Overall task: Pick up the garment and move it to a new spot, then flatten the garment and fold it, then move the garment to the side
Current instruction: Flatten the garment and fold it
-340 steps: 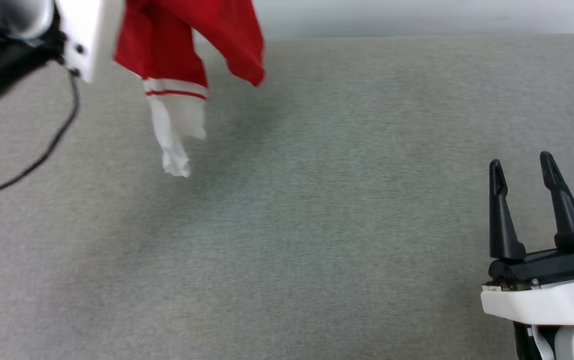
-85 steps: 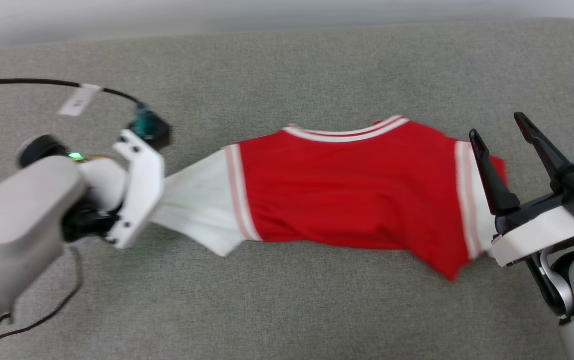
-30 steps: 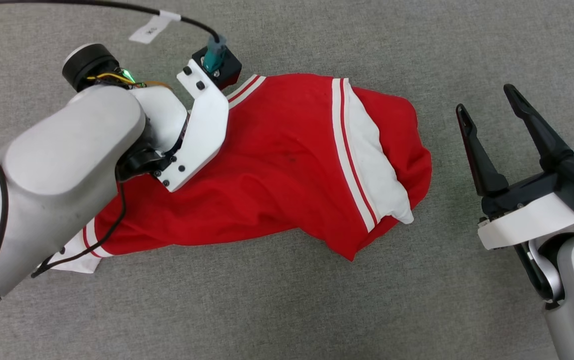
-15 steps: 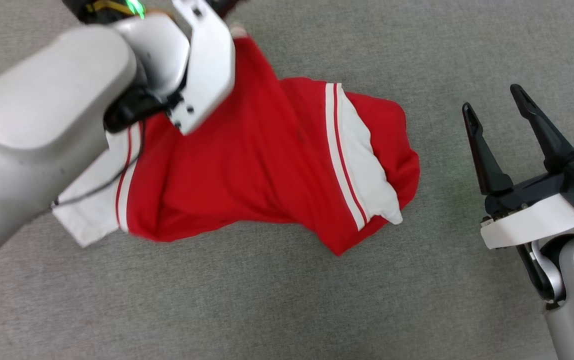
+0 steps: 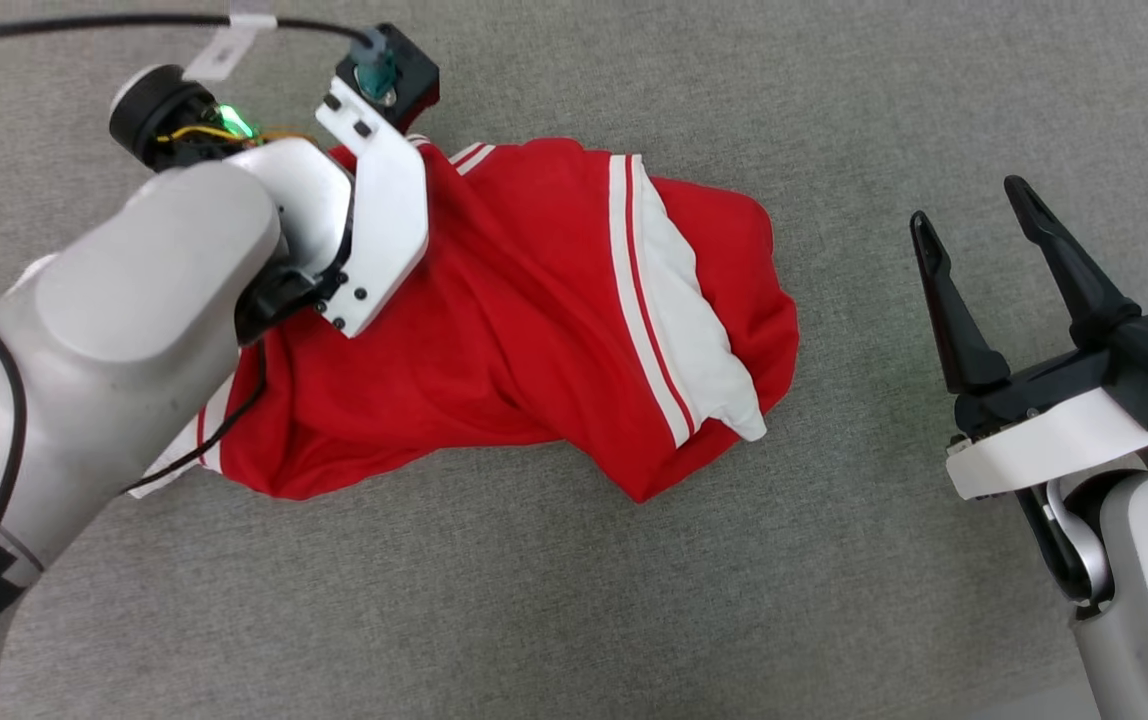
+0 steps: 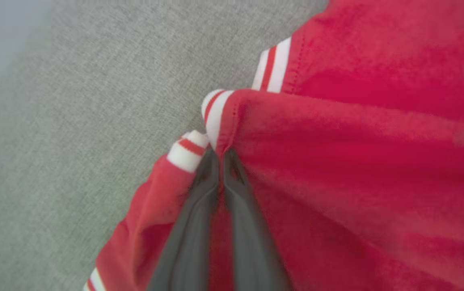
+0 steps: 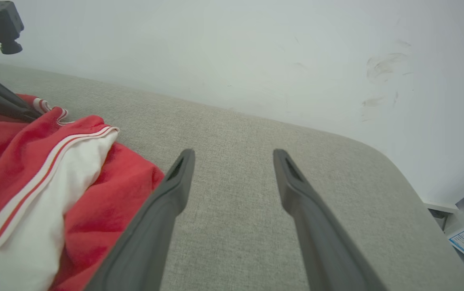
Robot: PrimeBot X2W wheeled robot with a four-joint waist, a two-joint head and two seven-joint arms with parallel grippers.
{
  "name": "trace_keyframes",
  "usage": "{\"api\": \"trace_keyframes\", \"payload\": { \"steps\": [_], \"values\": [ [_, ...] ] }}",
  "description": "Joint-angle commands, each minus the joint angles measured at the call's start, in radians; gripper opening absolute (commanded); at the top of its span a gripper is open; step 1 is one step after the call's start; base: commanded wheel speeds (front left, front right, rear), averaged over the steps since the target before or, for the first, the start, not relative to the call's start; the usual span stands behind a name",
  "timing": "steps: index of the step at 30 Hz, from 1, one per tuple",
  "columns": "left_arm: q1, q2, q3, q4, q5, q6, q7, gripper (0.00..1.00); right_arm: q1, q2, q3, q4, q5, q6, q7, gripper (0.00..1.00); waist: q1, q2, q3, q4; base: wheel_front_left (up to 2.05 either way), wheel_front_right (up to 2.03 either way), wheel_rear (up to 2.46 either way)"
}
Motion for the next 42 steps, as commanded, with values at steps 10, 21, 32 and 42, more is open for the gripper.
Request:
{"api": "trace_keyframes", "payload": {
  "steps": [10,21,32,42],
  "values": [
    [0.038,-0.013,0.068,0.023,0.053,0.046,-0.502,1.00,-0.004,-0.051,-0.019,-0.009,-0.001,-0.001,0.033,1.00,0.0000,0.0000,-0.149,0.082,0.00,0.00,0.00],
    [0.292,0.074,0.269,-0.140,0.054,0.391,-0.808,1.00,-0.133,-0.196,0.076,-0.039,0.054,-0.001,0.224,1.00,0.0000,0.0000,-0.223,0.190,0.00,0.00,0.00],
    [0.706,0.060,0.640,-0.515,0.270,0.642,-0.810,1.00,-0.414,-0.351,0.367,0.038,0.304,-0.001,0.630,1.00,0.0000,0.0000,-0.199,0.274,0.00,0.00,0.00],
    [1.003,-0.128,0.883,-0.649,0.461,0.604,-0.810,1.00,-0.586,-0.442,0.668,0.126,0.677,-0.001,1.117,1.00,0.0000,0.0000,-0.159,0.349,0.00,0.00,0.00]
  ]
}}
